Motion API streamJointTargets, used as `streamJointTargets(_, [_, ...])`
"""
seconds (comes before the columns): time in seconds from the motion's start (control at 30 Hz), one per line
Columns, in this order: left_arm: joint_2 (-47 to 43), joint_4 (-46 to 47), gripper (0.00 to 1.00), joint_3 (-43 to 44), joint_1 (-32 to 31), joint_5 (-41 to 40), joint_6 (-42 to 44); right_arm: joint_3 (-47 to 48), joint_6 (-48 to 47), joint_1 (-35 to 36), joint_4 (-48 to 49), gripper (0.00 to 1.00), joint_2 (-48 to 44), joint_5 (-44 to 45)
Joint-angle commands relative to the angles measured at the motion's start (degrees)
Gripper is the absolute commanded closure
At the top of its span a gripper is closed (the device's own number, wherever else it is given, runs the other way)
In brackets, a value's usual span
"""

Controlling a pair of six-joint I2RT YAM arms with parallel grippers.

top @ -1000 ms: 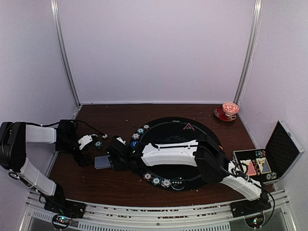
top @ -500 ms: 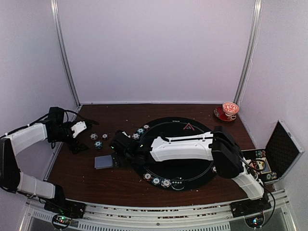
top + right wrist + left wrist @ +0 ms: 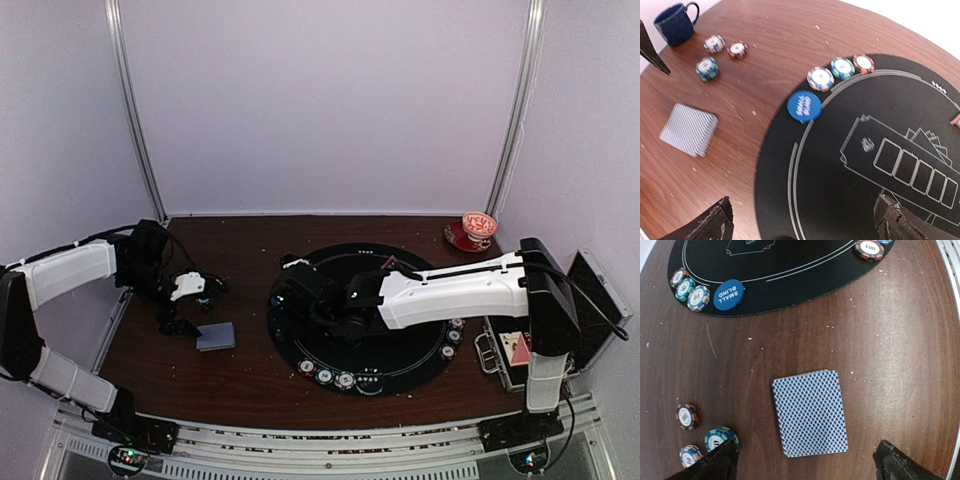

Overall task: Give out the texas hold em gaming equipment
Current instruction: Pick up the poker card from the center of the board.

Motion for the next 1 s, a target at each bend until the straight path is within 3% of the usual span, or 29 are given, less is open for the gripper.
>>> streamJointTargets(0.0, [3.87, -1.69, 0.02, 2.37, -0.79, 0.83, -1.66, -4.85, 1.61, 0.22, 2.72, 0.0, -3.52, 1.5])
streamJointTargets(0.27, [9.76, 3.63, 0.02, 1.59, -3.08, -1.0, -8.74, -9.1, 2.38, 0.2, 4.98, 0.0, -5.85, 1.2])
streamJointTargets(0.63, [11.23, 11.81, 0.02, -2.89, -6.81, -6.08, -14.11, -11.85, 2.84, 0.22, 6.4, 0.0, -7.13, 1.0])
streamJointTargets(0.97, [12.93, 13.75, 0.02, -3.8, -7.98, -9.84, -16.92, -12.65, 2.78, 0.21, 6.86, 0.0, -7.26, 0.83])
